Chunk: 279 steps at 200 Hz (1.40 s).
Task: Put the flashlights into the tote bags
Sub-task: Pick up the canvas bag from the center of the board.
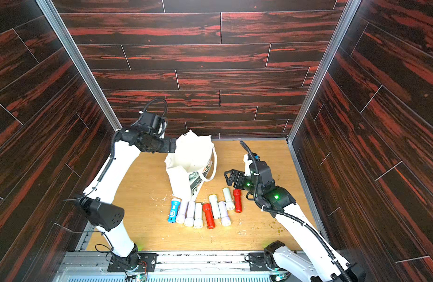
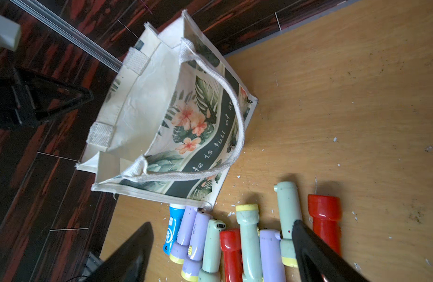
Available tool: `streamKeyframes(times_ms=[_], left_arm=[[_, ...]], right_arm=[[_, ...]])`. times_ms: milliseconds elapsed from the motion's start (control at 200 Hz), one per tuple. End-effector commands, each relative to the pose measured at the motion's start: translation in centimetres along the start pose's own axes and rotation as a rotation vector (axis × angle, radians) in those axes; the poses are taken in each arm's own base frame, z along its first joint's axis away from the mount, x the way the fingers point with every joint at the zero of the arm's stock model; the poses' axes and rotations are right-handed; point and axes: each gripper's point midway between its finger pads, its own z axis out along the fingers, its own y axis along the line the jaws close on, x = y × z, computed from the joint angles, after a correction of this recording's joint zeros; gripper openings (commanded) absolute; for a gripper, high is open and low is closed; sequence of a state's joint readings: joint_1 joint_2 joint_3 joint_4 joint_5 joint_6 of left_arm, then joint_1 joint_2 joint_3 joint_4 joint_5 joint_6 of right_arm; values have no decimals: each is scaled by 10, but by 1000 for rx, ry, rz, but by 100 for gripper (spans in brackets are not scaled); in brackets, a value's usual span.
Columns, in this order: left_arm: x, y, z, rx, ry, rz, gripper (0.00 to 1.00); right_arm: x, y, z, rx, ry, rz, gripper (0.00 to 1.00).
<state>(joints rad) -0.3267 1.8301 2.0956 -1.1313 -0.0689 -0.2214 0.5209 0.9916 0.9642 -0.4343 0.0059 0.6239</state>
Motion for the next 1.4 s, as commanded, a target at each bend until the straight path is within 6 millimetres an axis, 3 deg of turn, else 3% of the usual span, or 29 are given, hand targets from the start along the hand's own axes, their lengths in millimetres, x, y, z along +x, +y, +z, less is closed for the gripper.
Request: streamKeyframes(times_ms=[0,241,481,737,1072,1248,1393], left_arm=[[9,10,9,-62,64,32,85],[-6,17,31,-131,74,39,65],[-5,18,42,-143,92,50,54],[-3,17,47,-143,100,38,25],[-24,29,24,-208,-11,20,0],[-42,47,2,-305,-103,-35,0],[-46,42,-18,-253,-154,-52,0]], right_arm=[[-1,1,-9,13,0,-8,89],[1,-1,-7,23,14,-16,88],[2,-3,-6,33,18,-14,88],[8,-8,-1,52,39,-4,88],[44,-22,18,167,131,-8,84],[67,-22,27,190,195,-25,83],[84,-16,30,190,235,-59,82]])
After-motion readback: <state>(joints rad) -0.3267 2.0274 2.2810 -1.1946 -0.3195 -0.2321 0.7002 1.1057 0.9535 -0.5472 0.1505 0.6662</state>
